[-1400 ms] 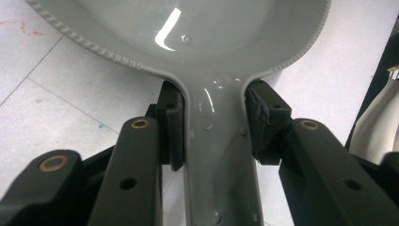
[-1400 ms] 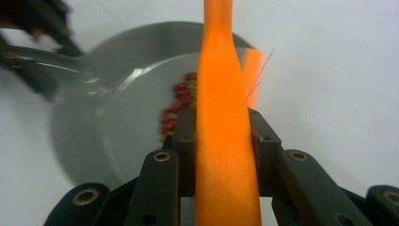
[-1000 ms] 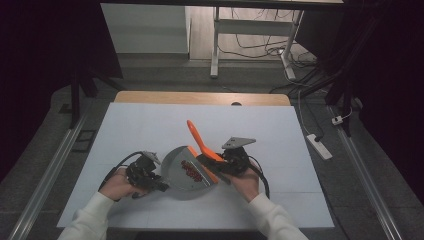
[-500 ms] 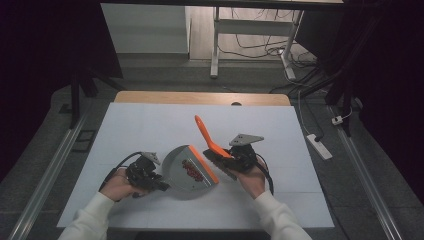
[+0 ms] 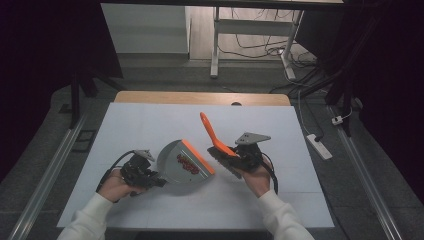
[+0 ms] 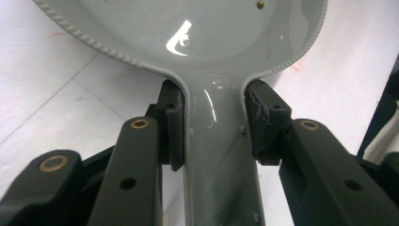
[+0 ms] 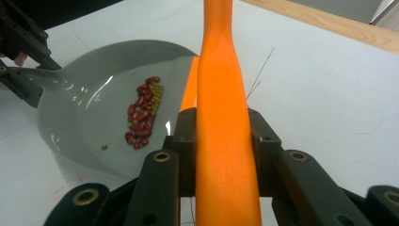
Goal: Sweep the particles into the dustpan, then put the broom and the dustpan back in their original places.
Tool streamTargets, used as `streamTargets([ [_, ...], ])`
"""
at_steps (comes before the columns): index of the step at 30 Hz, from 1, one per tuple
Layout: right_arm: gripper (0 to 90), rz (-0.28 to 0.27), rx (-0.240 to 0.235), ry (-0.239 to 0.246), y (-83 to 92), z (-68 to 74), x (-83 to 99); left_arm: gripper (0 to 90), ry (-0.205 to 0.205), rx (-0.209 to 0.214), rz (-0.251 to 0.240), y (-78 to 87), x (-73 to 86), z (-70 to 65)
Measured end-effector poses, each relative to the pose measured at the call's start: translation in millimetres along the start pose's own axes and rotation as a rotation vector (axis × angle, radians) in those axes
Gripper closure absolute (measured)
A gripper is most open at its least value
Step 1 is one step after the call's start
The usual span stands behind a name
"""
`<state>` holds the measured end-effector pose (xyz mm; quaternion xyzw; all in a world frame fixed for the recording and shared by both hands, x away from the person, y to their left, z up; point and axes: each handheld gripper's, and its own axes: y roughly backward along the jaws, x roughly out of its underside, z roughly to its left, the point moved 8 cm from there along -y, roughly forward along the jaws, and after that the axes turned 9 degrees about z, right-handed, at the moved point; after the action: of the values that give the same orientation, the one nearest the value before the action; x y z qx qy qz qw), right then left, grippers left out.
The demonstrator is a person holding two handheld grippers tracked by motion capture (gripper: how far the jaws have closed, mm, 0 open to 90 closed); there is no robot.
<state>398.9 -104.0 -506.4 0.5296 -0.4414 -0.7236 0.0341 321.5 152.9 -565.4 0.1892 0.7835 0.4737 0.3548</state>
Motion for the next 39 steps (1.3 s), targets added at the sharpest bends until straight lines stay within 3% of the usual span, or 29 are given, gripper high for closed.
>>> streamTargets([
  [8, 69.9, 0.001, 0.013, 0.043, 12.9, -2.4, 7.9, 61.7, 0.048, -0.017, -0.062, 7.7, 2.6, -0.4],
  [16, 70.0, 0.009, 0.009, 0.069, 24.8, -2.9, 20.2, 61.7, 0.073, -0.021, -0.087, 9.7, 5.2, -3.7],
  [26, 70.0, 0.007, 0.021, 0.035, 39.4, -11.7, 34.3, 61.7, 0.116, -0.030, -0.128, 14.7, 8.1, -4.3],
  [39, 70.0, 0.026, 0.036, 0.008, 54.3, -20.0, 50.9, 61.7, 0.142, -0.040, -0.148, 16.9, 11.4, -6.4],
])
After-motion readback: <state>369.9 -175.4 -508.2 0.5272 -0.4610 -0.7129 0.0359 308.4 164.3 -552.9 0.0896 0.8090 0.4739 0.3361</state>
